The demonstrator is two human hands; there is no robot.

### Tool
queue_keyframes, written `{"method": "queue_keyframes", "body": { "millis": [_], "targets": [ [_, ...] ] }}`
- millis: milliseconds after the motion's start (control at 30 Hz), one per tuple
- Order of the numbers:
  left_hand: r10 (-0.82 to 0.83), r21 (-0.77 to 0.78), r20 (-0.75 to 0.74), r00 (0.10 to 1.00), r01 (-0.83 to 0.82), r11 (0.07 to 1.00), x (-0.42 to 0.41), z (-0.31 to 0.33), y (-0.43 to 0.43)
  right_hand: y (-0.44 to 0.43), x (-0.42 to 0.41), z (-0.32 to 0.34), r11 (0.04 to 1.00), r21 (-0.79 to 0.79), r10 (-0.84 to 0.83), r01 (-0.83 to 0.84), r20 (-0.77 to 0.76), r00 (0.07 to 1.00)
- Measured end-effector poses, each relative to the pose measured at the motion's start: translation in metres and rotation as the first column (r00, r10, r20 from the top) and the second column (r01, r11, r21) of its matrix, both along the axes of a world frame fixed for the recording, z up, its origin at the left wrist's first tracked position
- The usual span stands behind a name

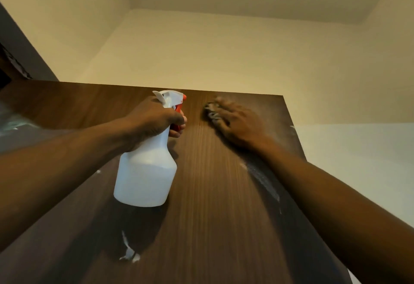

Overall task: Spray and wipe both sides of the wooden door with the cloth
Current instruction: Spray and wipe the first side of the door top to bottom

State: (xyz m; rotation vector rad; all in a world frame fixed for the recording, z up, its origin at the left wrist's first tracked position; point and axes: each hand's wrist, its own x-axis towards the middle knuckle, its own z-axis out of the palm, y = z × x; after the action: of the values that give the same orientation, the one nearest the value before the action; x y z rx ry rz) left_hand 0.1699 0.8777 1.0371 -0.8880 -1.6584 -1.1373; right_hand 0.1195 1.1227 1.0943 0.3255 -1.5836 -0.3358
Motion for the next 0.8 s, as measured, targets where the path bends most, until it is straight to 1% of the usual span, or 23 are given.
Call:
{"method": "queue_keyframes", "body": {
  "millis": [100, 133, 200, 267, 300, 367, 400, 433, 467, 500, 533, 567, 600, 667, 700, 733, 767, 800],
  "targets": [
    [-0.006, -0.016, 0.0, 1.0, 0.006, 1.0, 0.003, -0.002, 0.013, 0.038, 0.004, 0.029, 0.969, -0.244, 0.018, -0.025, -0.032, 0.999],
    [-0.012, -0.023, 0.0, 1.0, 0.012, 1.0, 0.003, -0.003, 0.017, 0.037, 0.002, 0.043, 0.954, -0.297, 0.04, -0.044, -0.02, 0.999],
    [-0.005, -0.032, 0.004, 1.0, 0.006, 0.999, 0.004, -0.003, 0.026, 0.023, -0.003, 0.063, 0.945, -0.319, 0.077, -0.075, -0.006, 0.997],
    [-0.002, -0.036, 0.002, 1.0, 0.003, 0.999, 0.006, -0.002, 0.034, 0.001, -0.004, 0.066, 0.967, -0.248, 0.063, -0.056, 0.021, 0.998],
    [-0.007, -0.037, 0.001, 1.0, 0.007, 0.999, 0.007, -0.001, 0.037, -0.008, -0.003, 0.058, 0.982, -0.182, 0.05, -0.041, 0.042, 0.998],
    [-0.011, -0.031, 0.002, 1.0, 0.012, 0.999, 0.01, -0.002, 0.043, -0.01, 0.003, 0.031, 0.999, -0.034, 0.036, -0.033, 0.073, 0.997],
    [-0.012, -0.031, 0.003, 1.0, 0.012, 0.999, 0.01, -0.003, 0.045, -0.004, 0.005, 0.016, 0.999, 0.014, 0.035, -0.036, 0.082, 0.996],
    [-0.015, -0.033, 0.003, 1.0, 0.015, 0.999, 0.01, -0.005, 0.046, 0.007, 0.004, 0.005, 0.998, 0.04, 0.039, -0.042, 0.087, 0.995],
    [-0.019, -0.041, 0.002, 1.0, 0.019, 0.999, 0.01, -0.006, 0.047, 0.022, 0.004, -0.001, 0.998, 0.034, 0.046, -0.049, 0.074, 0.996],
    [-0.026, -0.048, 0.003, 1.0, 0.026, 0.999, 0.011, -0.008, 0.049, 0.04, 0.005, 0.0, 0.999, 0.003, 0.05, -0.05, 0.027, 0.998],
    [-0.027, -0.049, 0.001, 1.0, 0.027, 0.998, 0.013, -0.01, 0.051, 0.059, 0.006, 0.005, 0.996, -0.066, 0.053, -0.055, -0.042, 0.998],
    [-0.028, -0.05, -0.003, 1.0, 0.028, 0.998, 0.015, -0.011, 0.052, 0.075, 0.007, 0.016, 0.984, -0.163, 0.055, -0.072, -0.103, 0.993],
    [-0.036, -0.052, -0.002, 0.999, 0.036, 0.998, 0.015, -0.013, 0.053, 0.088, 0.009, 0.026, 0.955, -0.282, 0.053, -0.087, -0.126, 0.991],
    [-0.048, -0.056, 0.007, 0.999, 0.049, 0.997, 0.015, -0.014, 0.056, 0.096, 0.011, 0.048, 0.865, -0.487, 0.101, -0.119, -0.065, 0.993],
    [-0.052, -0.062, 0.012, 0.999, 0.053, 0.997, 0.015, -0.016, 0.058, 0.092, 0.012, 0.055, 0.832, -0.538, 0.132, -0.134, -0.042, 0.99],
    [-0.057, -0.068, 0.02, 0.998, 0.059, 0.996, 0.014, -0.018, 0.061, 0.086, 0.011, 0.061, 0.829, -0.542, 0.137, -0.135, -0.037, 0.99],
    [-0.063, -0.067, 0.028, 0.998, 0.065, 0.996, 0.013, -0.019, 0.064, 0.079, 0.009, 0.062, 0.859, -0.498, 0.111, -0.12, -0.047, 0.993],
    [-0.066, -0.059, 0.036, 0.997, 0.068, 0.996, 0.011, -0.02, 0.067, 0.072, 0.009, 0.057, 0.903, -0.417, 0.094, -0.107, -0.053, 0.994]
  ]
}}
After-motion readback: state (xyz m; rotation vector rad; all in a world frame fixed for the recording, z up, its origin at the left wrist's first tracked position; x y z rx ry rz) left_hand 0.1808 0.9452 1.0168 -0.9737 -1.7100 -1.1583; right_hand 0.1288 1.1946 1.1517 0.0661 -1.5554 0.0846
